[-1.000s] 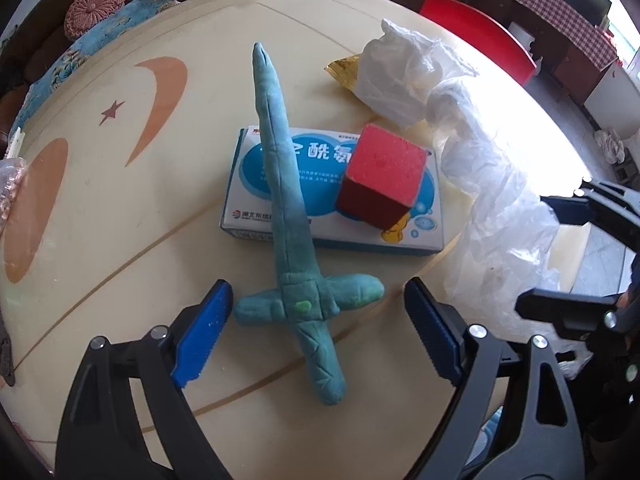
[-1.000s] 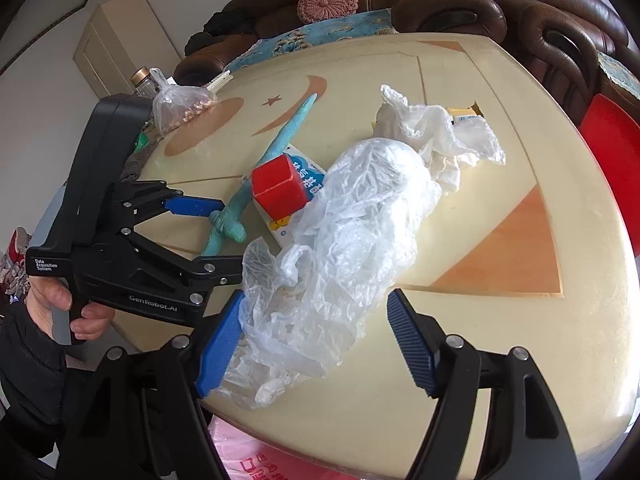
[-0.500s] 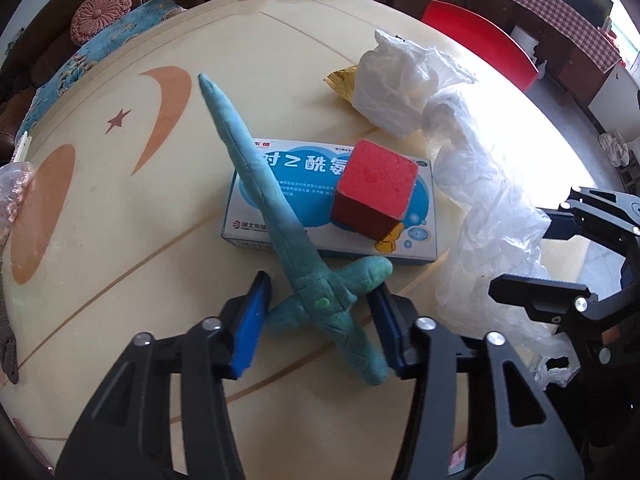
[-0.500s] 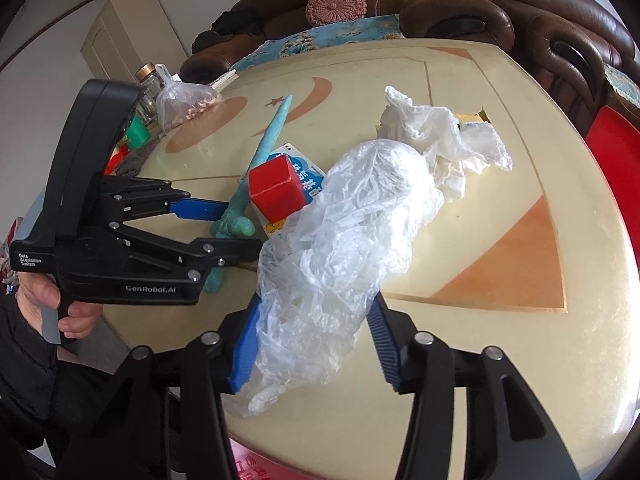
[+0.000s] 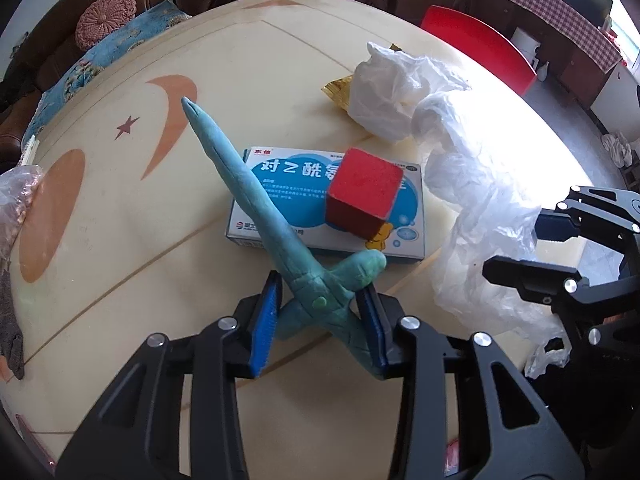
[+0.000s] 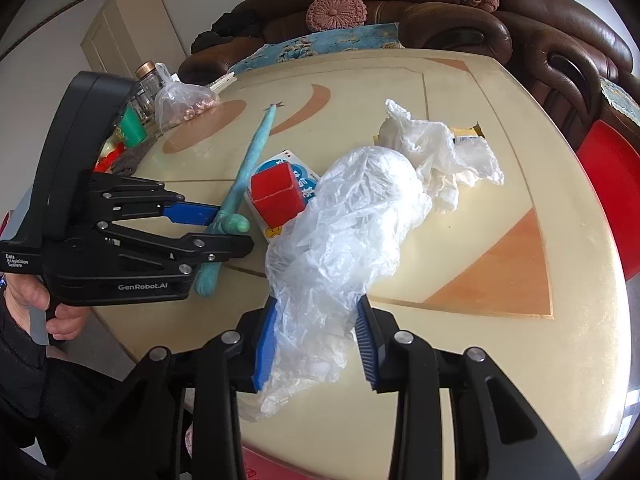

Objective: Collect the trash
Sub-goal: 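Grasp the green plush toy with the left tool while the right tool grasps the plastic bag, then lift the plush toy and plastic bag with both tools over the pink bin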

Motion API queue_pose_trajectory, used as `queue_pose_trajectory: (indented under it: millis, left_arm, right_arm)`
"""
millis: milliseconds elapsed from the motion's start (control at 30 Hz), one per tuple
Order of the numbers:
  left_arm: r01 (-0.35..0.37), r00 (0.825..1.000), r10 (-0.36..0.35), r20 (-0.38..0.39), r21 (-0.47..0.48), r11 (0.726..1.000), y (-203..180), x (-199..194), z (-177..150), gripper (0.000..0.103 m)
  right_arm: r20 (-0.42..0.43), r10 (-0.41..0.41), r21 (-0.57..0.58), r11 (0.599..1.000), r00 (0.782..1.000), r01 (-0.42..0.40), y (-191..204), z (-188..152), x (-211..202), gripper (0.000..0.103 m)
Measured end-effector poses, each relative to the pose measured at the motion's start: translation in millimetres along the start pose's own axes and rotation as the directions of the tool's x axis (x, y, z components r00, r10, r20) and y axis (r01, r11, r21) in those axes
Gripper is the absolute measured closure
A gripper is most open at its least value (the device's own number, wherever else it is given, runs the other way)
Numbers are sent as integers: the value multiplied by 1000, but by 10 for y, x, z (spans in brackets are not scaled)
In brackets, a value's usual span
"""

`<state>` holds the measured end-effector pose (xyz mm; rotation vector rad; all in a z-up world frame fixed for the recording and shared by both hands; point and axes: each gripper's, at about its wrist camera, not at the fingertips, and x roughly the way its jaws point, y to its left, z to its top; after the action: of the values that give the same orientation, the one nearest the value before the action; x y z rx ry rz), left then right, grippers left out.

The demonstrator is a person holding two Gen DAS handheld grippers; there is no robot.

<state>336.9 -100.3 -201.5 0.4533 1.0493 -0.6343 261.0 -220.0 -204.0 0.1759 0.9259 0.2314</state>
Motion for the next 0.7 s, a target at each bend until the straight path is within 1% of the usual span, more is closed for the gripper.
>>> queue_pose_trajectory:
  millis: [100,133,333,467,700]
  left_arm:
    - [-11,1000,11,-2,-23,1000,38,-21,-17,65]
    - [-13,1000,13,-2,-26,1000,43,-34,-17,65]
    - [-39,999,40,21,-22,999,23,-187,-104,65]
    - [-33,999,34,37,-29,999,14,-298,-134,65]
    - [-40,997,42,72,-28,999,-36,-549,-232,65]
  right_arm:
    - [3,-3,4,1000,1000,3,-6,8,-18,70]
    - [8,-10,3,1000,1000,10,-2,13,-30,72]
    - [15,-29,-13,999,999,29,45,36,-81,73]
    - [17,-37,-16,999,999,37,78,52,-104,74]
    - [45,-62,-30,998,997,63,183,83,-263,74]
